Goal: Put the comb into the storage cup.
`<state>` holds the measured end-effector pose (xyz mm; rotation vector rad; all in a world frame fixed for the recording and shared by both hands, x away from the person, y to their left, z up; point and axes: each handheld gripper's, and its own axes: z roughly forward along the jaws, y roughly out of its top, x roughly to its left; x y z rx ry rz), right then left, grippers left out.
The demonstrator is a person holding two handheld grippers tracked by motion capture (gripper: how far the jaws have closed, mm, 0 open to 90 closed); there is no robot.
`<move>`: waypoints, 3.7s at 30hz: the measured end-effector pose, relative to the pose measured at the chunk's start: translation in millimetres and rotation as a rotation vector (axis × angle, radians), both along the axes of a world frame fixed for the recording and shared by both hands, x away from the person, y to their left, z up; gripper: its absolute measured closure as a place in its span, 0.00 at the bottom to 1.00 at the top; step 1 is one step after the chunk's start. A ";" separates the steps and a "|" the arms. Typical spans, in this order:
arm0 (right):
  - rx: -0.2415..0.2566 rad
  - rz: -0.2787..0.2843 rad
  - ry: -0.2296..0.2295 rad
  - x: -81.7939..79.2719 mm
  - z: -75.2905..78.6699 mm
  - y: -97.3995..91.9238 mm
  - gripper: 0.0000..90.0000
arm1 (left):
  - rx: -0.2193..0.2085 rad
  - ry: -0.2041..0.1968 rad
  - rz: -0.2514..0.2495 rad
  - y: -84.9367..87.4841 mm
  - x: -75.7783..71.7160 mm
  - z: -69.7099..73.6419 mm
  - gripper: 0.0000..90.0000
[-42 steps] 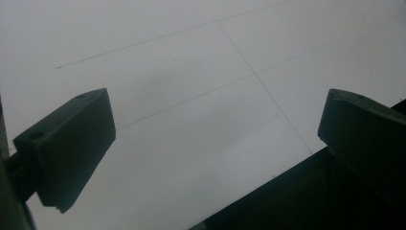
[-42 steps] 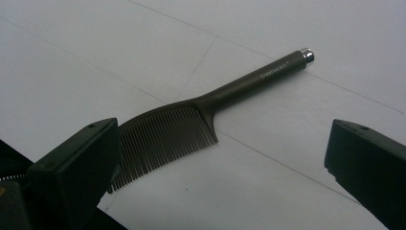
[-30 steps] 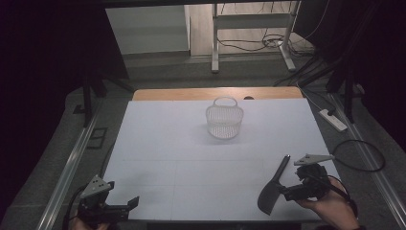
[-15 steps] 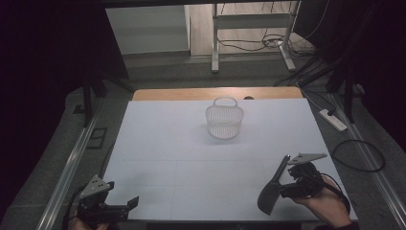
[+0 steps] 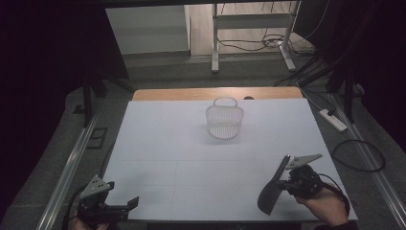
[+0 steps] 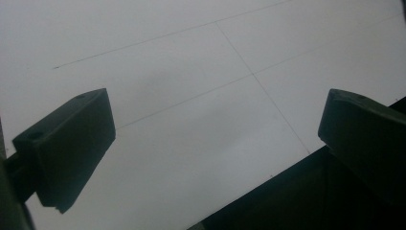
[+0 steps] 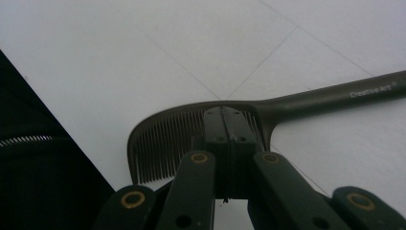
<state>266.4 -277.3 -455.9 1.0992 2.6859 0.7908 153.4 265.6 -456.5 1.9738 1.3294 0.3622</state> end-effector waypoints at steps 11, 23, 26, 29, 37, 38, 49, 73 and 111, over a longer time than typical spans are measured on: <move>-0.027 0.071 0.006 -0.7 -25.5 -6.1 0.99 | 0.001 0.001 0.002 -0.1 0.0 -0.1 0.00; -0.082 0.100 0.038 -2.4 -38.4 -9.0 0.99 | 0.000 0.003 0.002 0.3 0.2 -0.1 0.00; -0.093 0.107 0.051 -1.5 -40.6 -8.6 0.99 | 0.000 0.004 0.001 0.4 0.3 -0.2 0.00; -0.103 0.116 0.051 -0.8 -41.9 -6.0 0.99 | 0.000 0.005 0.001 0.2 0.4 -0.2 0.00; -0.101 0.143 0.037 1.0 -43.2 2.6 0.99 | 0.000 0.008 0.003 -0.2 0.8 -0.5 0.00; -0.101 0.147 0.036 1.4 -43.3 4.0 0.99 | 0.000 0.009 0.003 -0.1 0.9 -0.6 0.00; -0.079 0.164 0.025 9.9 -45.7 19.4 0.99 | 0.003 0.018 0.002 -0.1 1.9 -0.6 0.00; -0.044 0.211 -0.018 35.7 -44.3 64.0 0.99 | -0.007 0.023 0.012 1.6 1.6 -0.9 0.00; -0.081 0.257 -0.087 58.8 -53.6 112.7 0.99 | -0.003 0.026 0.008 0.5 3.2 -1.2 0.00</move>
